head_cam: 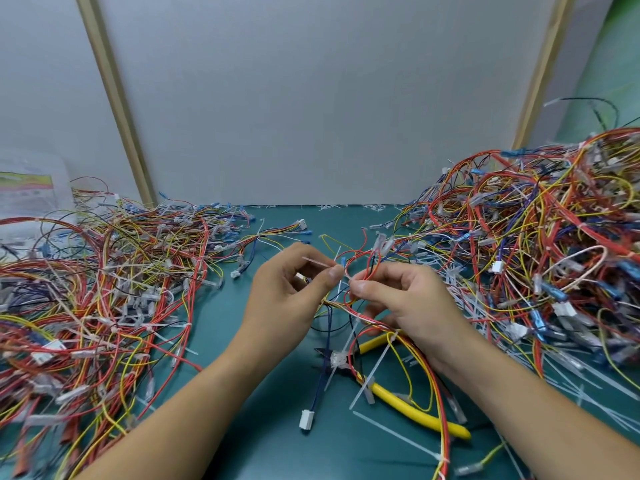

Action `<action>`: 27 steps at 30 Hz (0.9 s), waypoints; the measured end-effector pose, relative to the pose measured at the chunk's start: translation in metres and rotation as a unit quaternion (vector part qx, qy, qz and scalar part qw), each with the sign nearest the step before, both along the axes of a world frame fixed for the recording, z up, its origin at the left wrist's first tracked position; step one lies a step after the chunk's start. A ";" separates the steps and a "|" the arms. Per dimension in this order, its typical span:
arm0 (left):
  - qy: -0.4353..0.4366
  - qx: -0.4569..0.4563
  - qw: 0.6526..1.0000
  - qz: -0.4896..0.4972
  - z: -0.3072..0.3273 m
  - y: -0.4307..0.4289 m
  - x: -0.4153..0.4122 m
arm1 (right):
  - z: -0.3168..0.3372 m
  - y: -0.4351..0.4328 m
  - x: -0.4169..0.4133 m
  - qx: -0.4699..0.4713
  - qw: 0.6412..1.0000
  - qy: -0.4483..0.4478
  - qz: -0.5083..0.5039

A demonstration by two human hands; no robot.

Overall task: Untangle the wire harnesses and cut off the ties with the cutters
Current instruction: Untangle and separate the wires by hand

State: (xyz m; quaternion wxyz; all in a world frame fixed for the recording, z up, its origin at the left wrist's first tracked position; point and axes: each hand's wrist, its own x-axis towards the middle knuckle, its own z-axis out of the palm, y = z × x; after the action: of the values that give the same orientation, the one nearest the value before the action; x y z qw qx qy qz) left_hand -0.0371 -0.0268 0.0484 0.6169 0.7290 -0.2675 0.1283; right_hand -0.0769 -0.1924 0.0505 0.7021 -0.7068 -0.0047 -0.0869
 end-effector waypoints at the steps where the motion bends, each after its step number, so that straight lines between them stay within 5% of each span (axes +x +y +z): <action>1: 0.005 0.006 1.000 -0.005 0.000 0.000 0.001 | -0.001 0.000 0.000 0.000 1.000 0.004 0.001; 8: 0.110 -0.022 0.994 0.013 -0.002 0.006 0.019 | -0.002 -0.005 0.000 0.026 0.999 0.004 -0.027; 12: 0.124 0.143 0.980 0.063 -0.012 0.007 0.026 | -0.002 -0.005 0.002 0.054 0.998 0.006 -0.026; 17: 0.122 0.112 0.986 0.001 -0.011 0.007 0.024 | -0.001 -0.006 0.006 0.081 0.992 0.027 -0.098; 19: 0.073 0.141 0.987 0.019 -0.012 0.007 0.023 | -0.001 -0.012 0.007 0.020 0.979 -0.012 -0.204; 22: -0.021 0.224 0.974 0.030 -0.014 0.004 0.017 | 0.004 -0.020 0.001 -0.183 0.905 -0.209 -0.324; 24: -0.045 0.255 0.966 0.026 -0.014 0.004 0.014 | 0.006 -0.016 -0.001 -0.251 0.888 -0.286 -0.259; 27: -0.064 0.284 0.956 0.037 -0.014 0.004 0.012 | -0.003 -0.008 0.003 -0.347 0.908 -0.202 -0.118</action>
State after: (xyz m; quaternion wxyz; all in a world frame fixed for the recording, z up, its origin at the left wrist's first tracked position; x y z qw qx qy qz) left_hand -0.0249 -0.0225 0.0347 0.3604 0.8740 -0.3044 0.1164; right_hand -0.0741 -0.2000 0.0476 0.3808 -0.8686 -0.0930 -0.3031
